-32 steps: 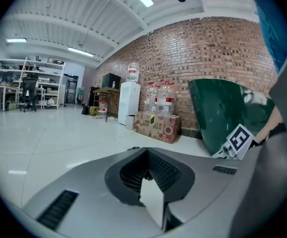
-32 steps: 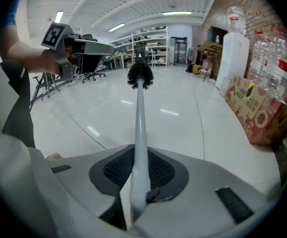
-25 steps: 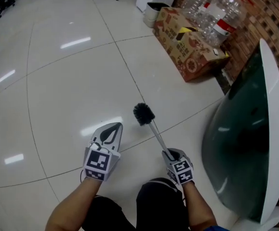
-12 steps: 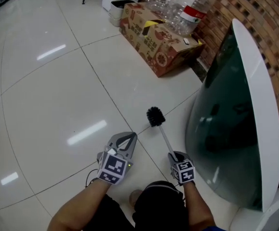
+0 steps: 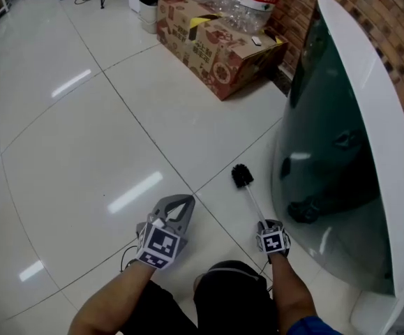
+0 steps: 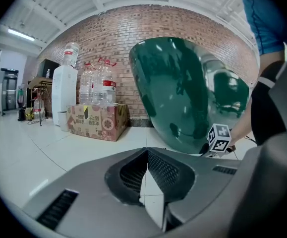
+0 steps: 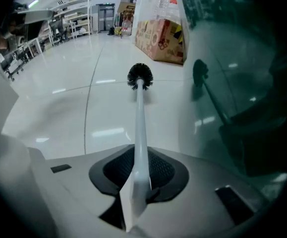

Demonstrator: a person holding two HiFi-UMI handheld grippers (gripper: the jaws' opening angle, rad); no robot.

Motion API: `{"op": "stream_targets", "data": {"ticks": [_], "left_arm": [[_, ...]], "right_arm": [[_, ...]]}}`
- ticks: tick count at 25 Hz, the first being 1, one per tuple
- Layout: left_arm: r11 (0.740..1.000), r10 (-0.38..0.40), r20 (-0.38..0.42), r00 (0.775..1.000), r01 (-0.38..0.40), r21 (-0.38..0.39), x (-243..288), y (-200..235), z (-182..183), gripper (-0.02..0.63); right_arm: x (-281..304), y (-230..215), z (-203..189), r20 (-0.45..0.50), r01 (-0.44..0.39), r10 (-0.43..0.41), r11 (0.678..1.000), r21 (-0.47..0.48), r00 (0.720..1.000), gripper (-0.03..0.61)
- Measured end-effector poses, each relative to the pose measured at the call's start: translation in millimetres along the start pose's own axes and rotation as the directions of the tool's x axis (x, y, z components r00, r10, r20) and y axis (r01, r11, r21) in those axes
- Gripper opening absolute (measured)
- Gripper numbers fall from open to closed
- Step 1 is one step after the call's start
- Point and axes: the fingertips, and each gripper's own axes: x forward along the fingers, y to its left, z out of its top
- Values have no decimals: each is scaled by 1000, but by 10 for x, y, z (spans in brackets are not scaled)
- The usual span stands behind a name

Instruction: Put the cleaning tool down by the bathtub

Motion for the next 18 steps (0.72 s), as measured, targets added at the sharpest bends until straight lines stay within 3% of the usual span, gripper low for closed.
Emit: {"op": "stream_targets", "data": {"ticks": [6, 12, 16, 18], "left_arm": [[1000, -11, -10, 1000, 11, 22, -19, 2, 21, 2], [999, -32, -13, 999, 32, 25, -58, -50, -3, 2], [999, -37, -17, 999, 37, 23, -107, -54, -23, 2], [999, -32, -17, 999, 32, 16, -147, -30, -38, 2]], "right_arm": [[152, -250, -191, -82, 73, -79, 995, -73, 994, 83], [256, -318, -363, -132, 93, -98, 995, -47, 986, 106], [220, -338, -357, -124, 131, -133, 991, -22, 983, 235], [190, -306, -374, -132, 139, -137, 990, 6, 982, 256]]}}
